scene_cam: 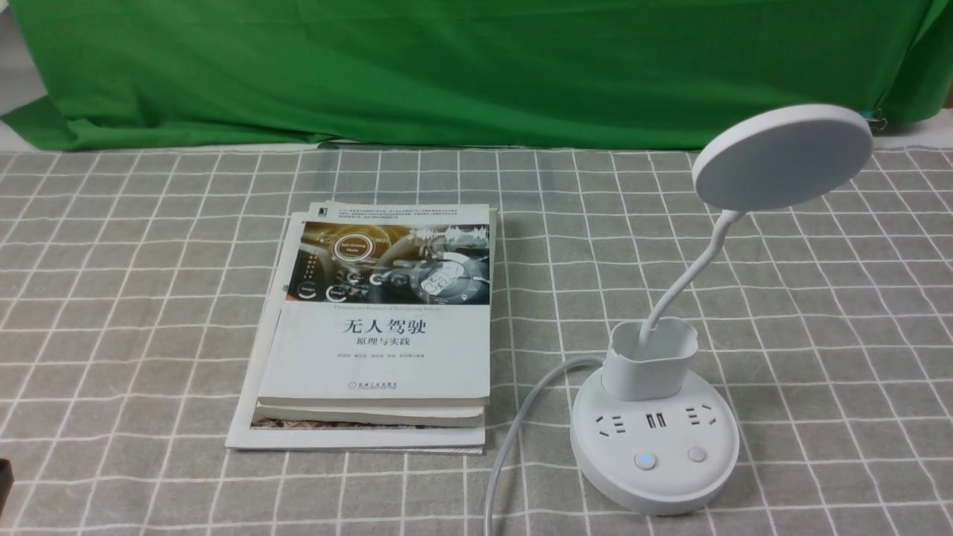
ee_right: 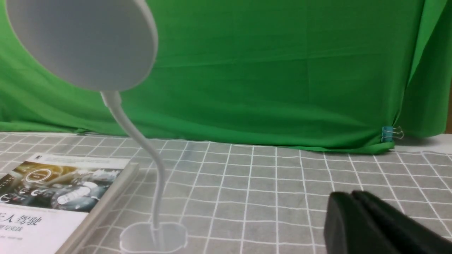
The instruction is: Turn off the desk lamp on the grey coffee tablecloth by hand.
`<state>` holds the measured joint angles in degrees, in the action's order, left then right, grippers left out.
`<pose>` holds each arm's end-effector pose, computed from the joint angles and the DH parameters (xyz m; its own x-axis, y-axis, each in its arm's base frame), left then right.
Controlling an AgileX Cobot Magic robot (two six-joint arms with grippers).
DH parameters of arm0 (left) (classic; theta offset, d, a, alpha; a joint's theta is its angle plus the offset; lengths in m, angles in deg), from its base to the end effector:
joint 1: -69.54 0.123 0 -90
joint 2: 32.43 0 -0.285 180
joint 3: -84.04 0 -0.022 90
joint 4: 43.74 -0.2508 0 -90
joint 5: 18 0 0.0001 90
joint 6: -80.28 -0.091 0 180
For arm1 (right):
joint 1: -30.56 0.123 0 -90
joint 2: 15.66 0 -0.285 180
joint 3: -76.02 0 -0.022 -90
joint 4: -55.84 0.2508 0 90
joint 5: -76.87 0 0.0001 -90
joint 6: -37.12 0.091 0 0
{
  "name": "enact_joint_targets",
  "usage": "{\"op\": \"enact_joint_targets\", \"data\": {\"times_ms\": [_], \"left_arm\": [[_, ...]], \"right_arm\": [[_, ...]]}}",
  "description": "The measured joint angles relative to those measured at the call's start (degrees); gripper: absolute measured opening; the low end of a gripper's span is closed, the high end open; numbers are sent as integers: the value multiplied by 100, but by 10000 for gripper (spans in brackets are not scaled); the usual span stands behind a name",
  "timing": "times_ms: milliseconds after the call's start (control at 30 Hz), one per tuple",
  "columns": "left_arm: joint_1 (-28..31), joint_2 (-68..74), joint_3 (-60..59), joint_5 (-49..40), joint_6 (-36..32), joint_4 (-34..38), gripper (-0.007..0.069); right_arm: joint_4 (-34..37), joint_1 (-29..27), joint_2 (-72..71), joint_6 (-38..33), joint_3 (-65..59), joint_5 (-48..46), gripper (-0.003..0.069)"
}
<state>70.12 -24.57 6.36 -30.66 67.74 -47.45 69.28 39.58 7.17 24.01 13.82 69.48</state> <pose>0.0560 0.0019 0.1904 -0.1433 0.2769 -0.9502 0.0164 0.9606 0.2774 0.0748 0.0147 0.2736 -0.0390 -0.0023 -0.9992 -0.1861 0.9825 0.0050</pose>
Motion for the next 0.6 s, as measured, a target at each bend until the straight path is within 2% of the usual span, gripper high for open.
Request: {"op": "enact_joint_targets", "data": {"times_ms": [200,267,500,600], "left_arm": [[0,0,0,0,0,0,19],[0,0,0,0,0,0,19],[0,0,0,0,-6,0,19],[0,0,0,0,0,0,19]], "right_arm": [[0,0,0,-5,0,0,38],[0,-49,-46,-202,-8,-35,38],[-6,-884,-641,-545,-540,-560,38],[-6,-1374,-1176,-570,-1261,-685,38]]}}
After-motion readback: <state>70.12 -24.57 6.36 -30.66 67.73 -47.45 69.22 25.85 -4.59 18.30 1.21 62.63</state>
